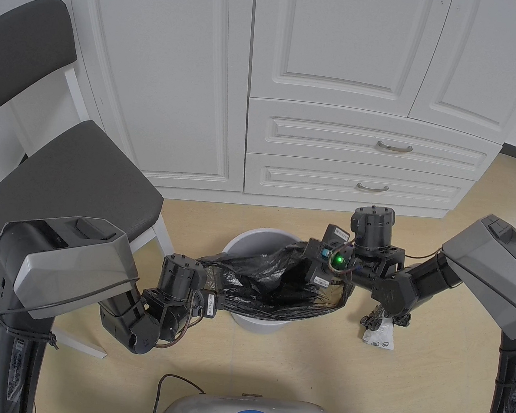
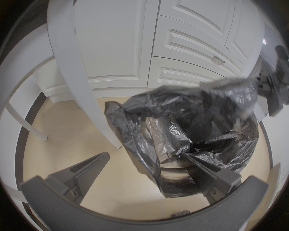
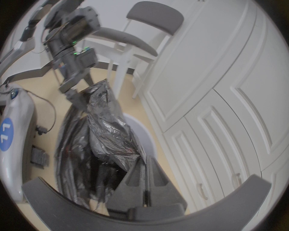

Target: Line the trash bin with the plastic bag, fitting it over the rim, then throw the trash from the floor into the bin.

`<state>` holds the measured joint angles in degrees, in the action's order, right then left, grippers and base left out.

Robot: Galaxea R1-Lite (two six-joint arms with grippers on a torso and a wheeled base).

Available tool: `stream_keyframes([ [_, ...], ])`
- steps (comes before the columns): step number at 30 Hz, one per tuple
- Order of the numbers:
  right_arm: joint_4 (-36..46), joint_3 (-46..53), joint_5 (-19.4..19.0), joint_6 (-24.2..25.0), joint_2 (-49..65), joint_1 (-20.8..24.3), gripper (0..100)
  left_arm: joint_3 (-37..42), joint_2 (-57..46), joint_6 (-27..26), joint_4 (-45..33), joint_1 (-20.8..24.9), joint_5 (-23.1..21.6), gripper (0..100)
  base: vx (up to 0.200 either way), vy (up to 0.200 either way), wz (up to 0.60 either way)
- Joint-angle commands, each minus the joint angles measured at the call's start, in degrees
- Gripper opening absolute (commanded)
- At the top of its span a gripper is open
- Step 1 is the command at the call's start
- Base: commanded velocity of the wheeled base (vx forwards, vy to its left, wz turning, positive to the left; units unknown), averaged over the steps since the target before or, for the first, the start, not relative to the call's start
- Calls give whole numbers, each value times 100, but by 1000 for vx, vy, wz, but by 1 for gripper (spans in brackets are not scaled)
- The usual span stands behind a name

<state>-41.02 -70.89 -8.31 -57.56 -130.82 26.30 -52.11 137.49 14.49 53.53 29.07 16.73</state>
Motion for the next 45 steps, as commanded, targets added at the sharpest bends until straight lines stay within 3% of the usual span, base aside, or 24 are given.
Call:
stream_keyframes([
  [1,68,-830,418,439,-471,-72,0,-71,85,10,8,-16,24,100,0,0,0],
  [9,-125,-1639,1324,1661,-1288,16,0,-53,59,-8,334,11,41,100,0,0,0],
  [18,-1250,-2746,2115,2364,-2396,104,0,35,-169,-8,404,125,59,100,0,0,0],
  [27,-1039,-4370,2334,2654,-3064,95,0,70,-231,-8,483,151,68,100,0,0,0],
  [36,-881,-4370,2343,2874,-3020,113,0,70,-257,-17,492,186,76,100,0,0,0],
  [37,-881,-4370,2343,2891,-3011,113,100,70,-257,-8,492,186,76,100,0,0,0],
  [44,-872,-4205,2361,3023,-2440,121,100,184,-416,-26,492,195,76,100,0,0,0],
  [45,-811,-3440,2317,3058,-1816,139,100,290,-512,-70,492,195,68,100,0,0,0],
])
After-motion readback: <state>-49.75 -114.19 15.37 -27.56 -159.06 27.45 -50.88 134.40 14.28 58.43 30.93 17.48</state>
